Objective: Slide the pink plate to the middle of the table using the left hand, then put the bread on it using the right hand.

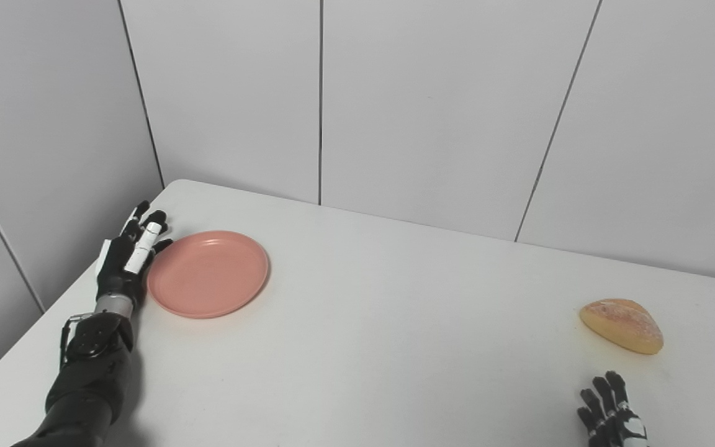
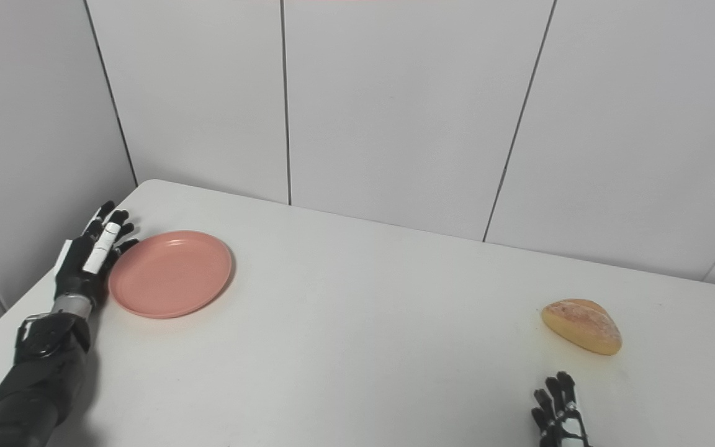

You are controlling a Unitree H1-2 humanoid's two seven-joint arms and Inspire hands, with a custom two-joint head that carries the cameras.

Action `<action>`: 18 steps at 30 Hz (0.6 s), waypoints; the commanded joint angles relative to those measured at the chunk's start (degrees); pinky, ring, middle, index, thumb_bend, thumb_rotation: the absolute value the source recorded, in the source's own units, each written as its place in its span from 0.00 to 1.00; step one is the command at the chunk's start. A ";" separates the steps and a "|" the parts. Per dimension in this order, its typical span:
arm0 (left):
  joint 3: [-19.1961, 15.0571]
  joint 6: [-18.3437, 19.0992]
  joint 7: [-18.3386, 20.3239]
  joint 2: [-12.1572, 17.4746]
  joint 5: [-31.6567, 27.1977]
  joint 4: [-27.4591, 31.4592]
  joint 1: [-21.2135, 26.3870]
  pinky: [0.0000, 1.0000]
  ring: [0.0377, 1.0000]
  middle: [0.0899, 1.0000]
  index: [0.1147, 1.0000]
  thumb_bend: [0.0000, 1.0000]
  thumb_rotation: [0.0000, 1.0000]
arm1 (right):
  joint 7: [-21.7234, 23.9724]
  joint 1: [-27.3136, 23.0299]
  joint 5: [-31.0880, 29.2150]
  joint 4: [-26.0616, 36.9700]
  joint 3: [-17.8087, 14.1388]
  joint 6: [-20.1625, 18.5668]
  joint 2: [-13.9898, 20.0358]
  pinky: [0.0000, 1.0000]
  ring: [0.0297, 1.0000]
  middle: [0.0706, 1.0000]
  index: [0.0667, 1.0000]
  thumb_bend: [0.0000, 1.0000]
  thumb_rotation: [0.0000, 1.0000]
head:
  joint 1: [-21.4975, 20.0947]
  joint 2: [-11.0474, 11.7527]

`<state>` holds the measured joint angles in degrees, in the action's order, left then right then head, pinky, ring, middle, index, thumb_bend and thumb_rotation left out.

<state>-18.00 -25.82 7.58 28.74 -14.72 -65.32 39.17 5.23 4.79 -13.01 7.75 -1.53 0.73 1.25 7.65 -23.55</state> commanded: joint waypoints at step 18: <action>1.47 0.18 4.06 -0.59 -1.66 2.48 0.94 0.90 0.94 0.94 0.95 0.94 0.69 | -0.40 1.45 -0.20 1.07 0.07 -3.48 -0.23 1.00 0.97 0.98 1.00 0.83 0.93 | -0.26 -0.57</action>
<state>-16.91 -25.61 10.27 28.64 -16.33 -64.35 38.92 5.00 5.30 -13.02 8.70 -1.53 -0.13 1.05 7.38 -24.08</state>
